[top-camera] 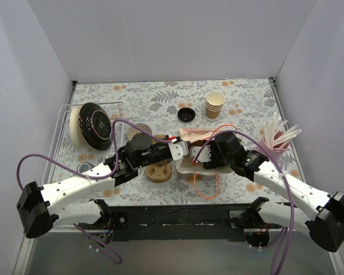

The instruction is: Pack the takeout coffee

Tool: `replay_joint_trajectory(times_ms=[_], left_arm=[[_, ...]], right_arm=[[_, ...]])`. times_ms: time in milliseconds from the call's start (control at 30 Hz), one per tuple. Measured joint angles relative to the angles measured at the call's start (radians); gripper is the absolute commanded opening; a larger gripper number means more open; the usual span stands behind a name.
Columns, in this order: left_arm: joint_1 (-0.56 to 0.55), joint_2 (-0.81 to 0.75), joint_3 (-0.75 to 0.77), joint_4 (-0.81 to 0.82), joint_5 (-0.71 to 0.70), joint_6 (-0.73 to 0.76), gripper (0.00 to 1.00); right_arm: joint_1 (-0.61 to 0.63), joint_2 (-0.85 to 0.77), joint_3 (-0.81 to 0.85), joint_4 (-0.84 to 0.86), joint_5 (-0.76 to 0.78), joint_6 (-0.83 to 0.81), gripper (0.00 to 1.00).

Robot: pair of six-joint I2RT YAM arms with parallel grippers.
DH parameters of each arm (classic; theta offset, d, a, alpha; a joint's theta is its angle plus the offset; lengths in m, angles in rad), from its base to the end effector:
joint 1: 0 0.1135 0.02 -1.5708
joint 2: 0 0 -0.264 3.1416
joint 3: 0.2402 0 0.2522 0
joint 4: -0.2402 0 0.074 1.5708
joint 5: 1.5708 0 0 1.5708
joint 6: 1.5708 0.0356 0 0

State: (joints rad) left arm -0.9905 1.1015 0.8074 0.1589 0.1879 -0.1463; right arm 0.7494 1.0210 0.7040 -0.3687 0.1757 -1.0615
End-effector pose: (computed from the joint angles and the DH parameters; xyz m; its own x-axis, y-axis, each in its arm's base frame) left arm 0.1372 -0.2214 0.3207 -0.2077 0.0556 -0.9766 0.9024 0.3962 -0.1694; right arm 0.1638 0.1439 0.2502 0.2731 -0.9201 -0.2807 -0.6835 0.0198 -0.7297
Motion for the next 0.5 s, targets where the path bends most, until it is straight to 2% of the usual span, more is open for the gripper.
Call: replay_joint_trajectory(times_ms=[500], left_arm=[[-0.002, 0.019, 0.010, 0.007, 0.008, 0.000, 0.00]], right_arm=[[-0.003, 0.018, 0.041, -0.038, -0.022, -0.011, 0.41]])
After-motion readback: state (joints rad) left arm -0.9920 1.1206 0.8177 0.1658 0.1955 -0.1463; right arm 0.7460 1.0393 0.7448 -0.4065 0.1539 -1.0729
